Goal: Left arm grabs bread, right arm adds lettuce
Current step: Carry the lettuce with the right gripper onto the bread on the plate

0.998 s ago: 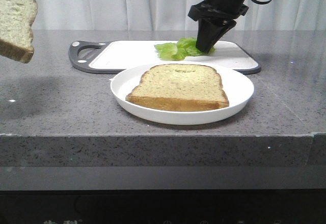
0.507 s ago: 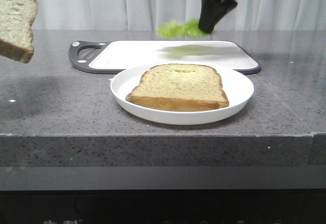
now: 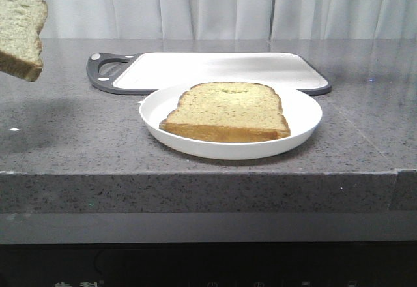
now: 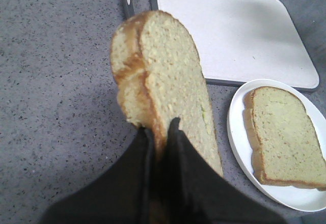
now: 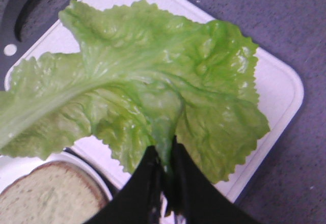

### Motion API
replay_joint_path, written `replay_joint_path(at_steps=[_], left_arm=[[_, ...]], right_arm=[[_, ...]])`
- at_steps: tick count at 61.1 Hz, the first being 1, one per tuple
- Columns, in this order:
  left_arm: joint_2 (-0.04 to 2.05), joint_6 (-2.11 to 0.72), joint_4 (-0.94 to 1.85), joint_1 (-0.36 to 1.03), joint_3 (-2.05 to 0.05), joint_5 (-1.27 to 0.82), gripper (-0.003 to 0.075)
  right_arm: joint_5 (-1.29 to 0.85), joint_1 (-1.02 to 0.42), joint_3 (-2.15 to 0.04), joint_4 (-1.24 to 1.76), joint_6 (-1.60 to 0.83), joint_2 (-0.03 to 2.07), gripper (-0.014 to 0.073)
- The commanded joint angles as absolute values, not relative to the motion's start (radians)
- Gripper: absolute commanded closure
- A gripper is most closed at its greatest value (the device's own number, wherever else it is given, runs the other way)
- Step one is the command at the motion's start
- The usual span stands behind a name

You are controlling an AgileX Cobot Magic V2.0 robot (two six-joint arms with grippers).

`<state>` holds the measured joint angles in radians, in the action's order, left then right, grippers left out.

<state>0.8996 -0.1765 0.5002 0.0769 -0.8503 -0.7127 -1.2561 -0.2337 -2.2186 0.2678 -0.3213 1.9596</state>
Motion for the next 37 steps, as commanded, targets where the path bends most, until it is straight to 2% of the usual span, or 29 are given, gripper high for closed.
replay_joint_path(at_steps=[1,19,30,37], left_arm=[[0.887,-0.178,0.527,0.074,-0.877,-0.644,0.0739],[0.887,-0.178,0.527,0.074,-0.877,-0.644,0.0739],[0.887,-0.178,0.527,0.074,-0.877,-0.644,0.0739],[0.887,-0.178,0.527,0.074,-0.877,-0.644,0.0739]], right_arm=[[-1.302,-0.268,-2.117,0.27,-0.317,1.818,0.0653],[-0.962,-0.367,-1.547,0.21,-0.316,1.518,0.0653],[-0.746,-0.368,-1.287,0.268,-0.317,1.432,0.0653],[-0.684,-0.368,-1.199,0.296,-0.322,1.422,0.0653]])
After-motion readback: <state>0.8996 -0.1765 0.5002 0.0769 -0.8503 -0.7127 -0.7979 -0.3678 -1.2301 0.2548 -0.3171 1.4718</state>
